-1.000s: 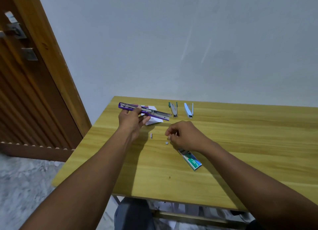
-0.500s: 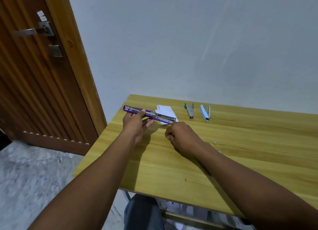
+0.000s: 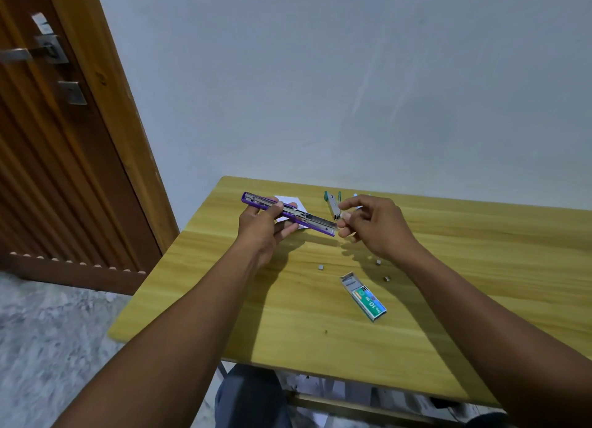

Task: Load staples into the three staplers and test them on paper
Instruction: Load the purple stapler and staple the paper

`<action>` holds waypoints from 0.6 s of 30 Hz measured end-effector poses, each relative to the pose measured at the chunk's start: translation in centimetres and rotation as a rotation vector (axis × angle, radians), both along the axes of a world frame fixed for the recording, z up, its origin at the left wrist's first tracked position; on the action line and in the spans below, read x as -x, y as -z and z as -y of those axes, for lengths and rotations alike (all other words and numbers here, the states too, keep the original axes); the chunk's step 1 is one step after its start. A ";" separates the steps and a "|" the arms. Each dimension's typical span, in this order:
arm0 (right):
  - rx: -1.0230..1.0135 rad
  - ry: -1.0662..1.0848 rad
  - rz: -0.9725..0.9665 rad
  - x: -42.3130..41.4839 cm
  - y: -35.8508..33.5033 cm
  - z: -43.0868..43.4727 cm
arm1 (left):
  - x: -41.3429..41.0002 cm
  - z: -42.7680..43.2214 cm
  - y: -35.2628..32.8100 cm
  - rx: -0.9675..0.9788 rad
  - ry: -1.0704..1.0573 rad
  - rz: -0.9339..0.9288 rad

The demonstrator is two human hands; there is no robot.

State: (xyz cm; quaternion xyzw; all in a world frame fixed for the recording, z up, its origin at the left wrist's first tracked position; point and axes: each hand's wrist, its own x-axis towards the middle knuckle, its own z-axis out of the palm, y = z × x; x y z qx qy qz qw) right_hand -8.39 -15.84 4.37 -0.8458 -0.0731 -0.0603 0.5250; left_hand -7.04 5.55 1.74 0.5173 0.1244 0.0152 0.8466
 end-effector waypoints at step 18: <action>0.285 -0.005 0.311 0.8 -0.2 0.5 | -0.1 1.7 -0.7 0.032 0.122 0.033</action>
